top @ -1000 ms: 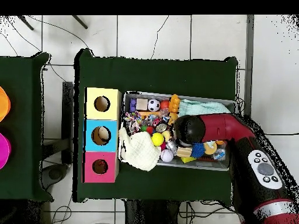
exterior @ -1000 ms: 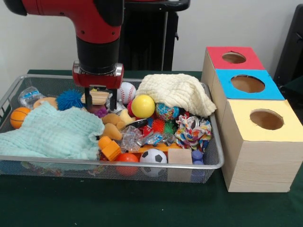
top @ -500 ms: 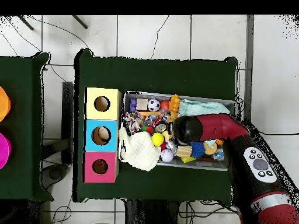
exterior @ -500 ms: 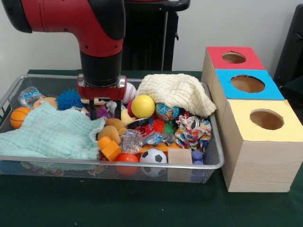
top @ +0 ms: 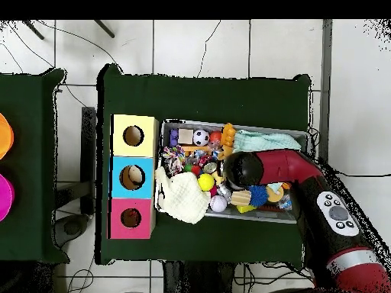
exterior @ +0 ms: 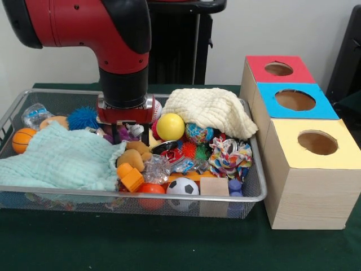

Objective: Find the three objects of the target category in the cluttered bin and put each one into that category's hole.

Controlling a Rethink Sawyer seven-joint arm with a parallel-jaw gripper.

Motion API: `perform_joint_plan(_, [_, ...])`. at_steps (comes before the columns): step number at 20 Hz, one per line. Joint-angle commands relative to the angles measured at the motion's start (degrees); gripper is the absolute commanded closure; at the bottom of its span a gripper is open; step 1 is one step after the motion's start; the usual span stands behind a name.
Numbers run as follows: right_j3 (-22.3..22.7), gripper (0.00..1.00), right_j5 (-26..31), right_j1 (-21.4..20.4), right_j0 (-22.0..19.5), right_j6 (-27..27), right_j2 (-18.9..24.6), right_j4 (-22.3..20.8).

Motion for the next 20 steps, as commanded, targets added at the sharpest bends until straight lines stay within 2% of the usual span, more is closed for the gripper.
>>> perform_joint_plan(1, [-2.49, 0.0, 4.16, 0.5, -0.34, -11.79, 5.05, 1.36])
perform_joint_plan(7, [-0.59, 0.0, 9.68, -4.27, -0.8, -12.2, 6.15, 5.03])
perform_joint_plan(12, [3.09, 0.0, 13.5, -10.11, -0.57, -11.45, 5.85, 7.7])
perform_joint_plan(15, [5.56, 0.0, 13.34, -11.09, -0.68, -11.04, 5.65, 7.9])
perform_joint_plan(20, [8.03, 0.0, 10.02, -9.51, -1.07, -9.69, 5.52, 7.28])
